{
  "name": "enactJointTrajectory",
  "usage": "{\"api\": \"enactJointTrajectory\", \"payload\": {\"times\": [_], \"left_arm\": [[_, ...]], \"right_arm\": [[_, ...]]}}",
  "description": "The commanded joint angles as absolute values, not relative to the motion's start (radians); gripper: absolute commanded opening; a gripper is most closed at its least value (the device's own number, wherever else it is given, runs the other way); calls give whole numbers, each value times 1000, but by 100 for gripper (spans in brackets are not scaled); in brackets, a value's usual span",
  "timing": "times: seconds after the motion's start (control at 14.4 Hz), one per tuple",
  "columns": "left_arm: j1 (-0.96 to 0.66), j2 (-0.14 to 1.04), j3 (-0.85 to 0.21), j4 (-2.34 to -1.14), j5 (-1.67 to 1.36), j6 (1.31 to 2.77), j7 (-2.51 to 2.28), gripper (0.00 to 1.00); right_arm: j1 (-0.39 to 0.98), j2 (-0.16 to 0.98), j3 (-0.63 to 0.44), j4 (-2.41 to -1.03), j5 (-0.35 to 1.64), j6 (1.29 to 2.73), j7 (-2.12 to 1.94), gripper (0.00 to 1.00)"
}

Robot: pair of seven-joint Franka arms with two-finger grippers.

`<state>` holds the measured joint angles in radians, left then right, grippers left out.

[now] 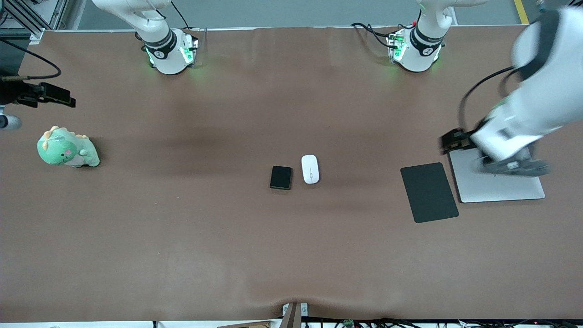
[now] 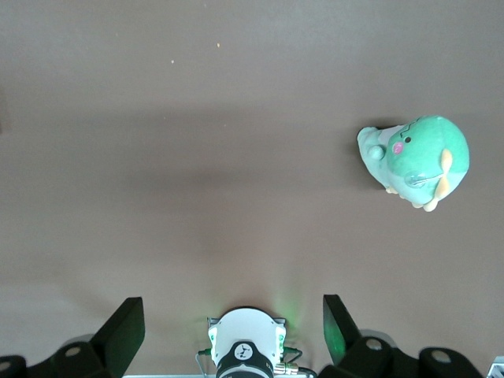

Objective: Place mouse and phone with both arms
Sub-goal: 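Reach the left gripper to the white mouse while the right gripper moves out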

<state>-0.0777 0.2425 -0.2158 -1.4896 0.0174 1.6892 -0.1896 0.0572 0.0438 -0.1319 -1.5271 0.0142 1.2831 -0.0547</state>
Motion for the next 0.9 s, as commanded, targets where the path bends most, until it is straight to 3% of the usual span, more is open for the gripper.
{"api": "enactJointTrajectory", "payload": {"times": [0.0,0.35,0.83], "left_arm": [[-196,356,-215,-1465,37,1788,-317,100],[-389,503,-215,-1503,46,1995,-635,100],[-523,670,-215,-1552,178,2213,-961,100]], "right_arm": [[52,78,-133,-1502,11,1252,-66,100],[57,112,-135,-1512,9,1265,-63,100],[78,117,-132,-1620,40,1422,-57,100]]}}
